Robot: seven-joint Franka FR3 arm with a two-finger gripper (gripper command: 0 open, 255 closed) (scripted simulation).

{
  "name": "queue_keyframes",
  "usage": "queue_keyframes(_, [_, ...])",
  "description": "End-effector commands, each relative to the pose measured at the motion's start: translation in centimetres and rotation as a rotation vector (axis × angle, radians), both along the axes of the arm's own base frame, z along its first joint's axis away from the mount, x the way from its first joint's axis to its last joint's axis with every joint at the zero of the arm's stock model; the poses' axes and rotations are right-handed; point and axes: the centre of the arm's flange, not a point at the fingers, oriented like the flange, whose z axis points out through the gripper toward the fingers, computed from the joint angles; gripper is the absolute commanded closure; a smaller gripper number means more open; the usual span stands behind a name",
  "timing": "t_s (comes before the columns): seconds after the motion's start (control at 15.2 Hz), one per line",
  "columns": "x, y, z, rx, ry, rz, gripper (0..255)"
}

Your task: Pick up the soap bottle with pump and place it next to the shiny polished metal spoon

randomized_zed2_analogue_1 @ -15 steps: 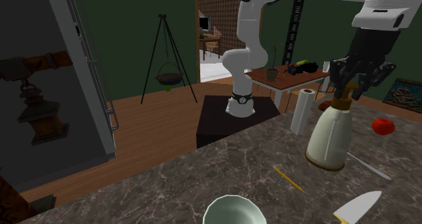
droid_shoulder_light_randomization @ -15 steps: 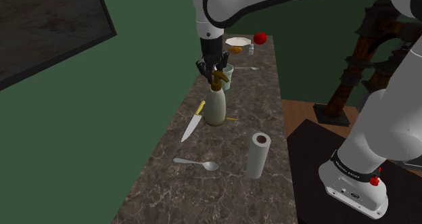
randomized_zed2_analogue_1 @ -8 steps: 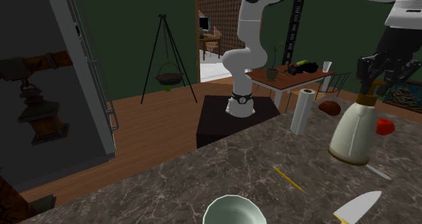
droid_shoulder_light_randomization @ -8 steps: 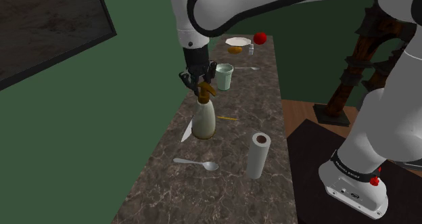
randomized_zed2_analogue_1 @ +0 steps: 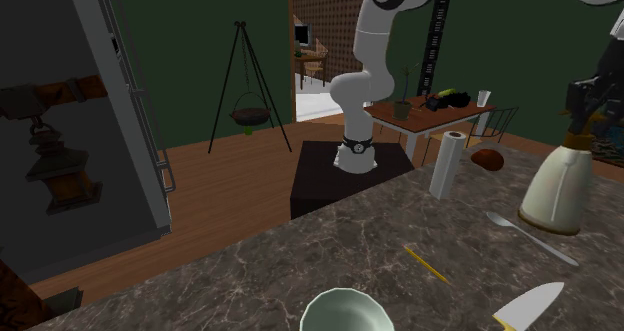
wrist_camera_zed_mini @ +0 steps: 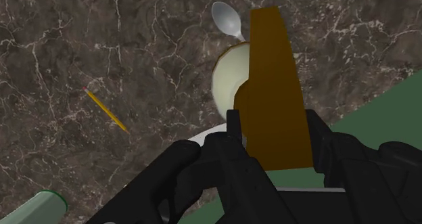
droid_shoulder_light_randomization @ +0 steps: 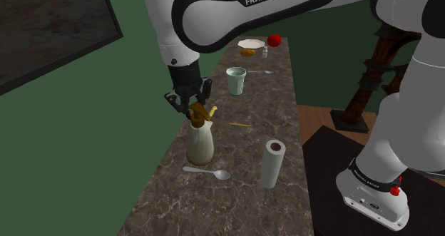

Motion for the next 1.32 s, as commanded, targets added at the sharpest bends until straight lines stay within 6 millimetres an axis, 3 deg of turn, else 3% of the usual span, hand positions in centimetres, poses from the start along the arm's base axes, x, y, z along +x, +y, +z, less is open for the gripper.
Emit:
queue_keyframes(0.0, [-0.9, 2.6, -0.1, 0.001, -0.001, -0.002, 255])
queue_keyframes(1.06, [-7.9, 22.6, 0.0, 0.001, -0.001, -0.002, 255])
queue_keyframes(1.25, [-7.9, 22.6, -1.6, 0.001, -0.001, -0.002, 255])
